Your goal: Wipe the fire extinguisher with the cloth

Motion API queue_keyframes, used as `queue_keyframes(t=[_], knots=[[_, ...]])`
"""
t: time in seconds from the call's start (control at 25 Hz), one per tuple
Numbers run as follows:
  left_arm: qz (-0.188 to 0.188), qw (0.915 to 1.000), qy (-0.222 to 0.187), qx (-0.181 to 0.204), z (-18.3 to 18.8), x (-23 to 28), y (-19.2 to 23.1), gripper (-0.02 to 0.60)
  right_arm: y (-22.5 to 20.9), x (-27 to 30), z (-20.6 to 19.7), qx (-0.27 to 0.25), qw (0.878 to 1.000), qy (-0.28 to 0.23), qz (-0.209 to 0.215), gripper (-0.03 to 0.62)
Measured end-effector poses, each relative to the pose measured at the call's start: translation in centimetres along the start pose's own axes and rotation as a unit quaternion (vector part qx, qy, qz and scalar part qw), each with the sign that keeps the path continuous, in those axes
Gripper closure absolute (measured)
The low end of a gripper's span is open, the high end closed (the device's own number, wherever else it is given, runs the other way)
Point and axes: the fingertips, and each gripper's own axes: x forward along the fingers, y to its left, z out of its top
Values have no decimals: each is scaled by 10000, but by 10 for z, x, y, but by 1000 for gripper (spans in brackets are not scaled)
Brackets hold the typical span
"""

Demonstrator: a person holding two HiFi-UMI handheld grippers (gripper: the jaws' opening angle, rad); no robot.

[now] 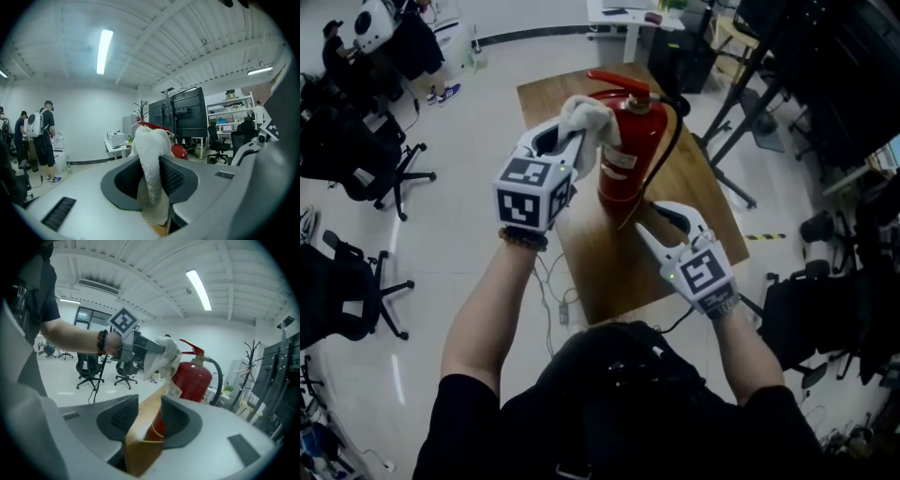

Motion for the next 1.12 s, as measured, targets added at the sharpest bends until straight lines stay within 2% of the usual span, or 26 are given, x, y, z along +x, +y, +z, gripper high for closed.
queue_keyframes(t=[0.16, 0.36, 0.56, 0.72, 0.92, 1.12], knots=[[5, 9998, 178, -85, -18, 29, -3, 500, -10, -1, -2, 16, 10000, -17, -18, 430], [225, 9993, 287, -95, -28, 48, 1, 500, -32, 5, -10, 34, 9999, -85, 142, 430], [488, 9967, 637, -121, -55, 58, 8, 503, -46, 14, -29, 108, 9990, -117, 418, 430], [628, 9938, 907, -164, -75, 64, 11, 505, -56, 15, -37, 219, 9985, -158, 477, 430], [706, 9896, 1253, -98, -98, 72, 16, 505, -59, 14, -42, 356, 9980, -185, 487, 434], [606, 9862, 1538, 9, -121, 81, 17, 505, -59, 13, -52, 535, 9977, -130, 392, 434]])
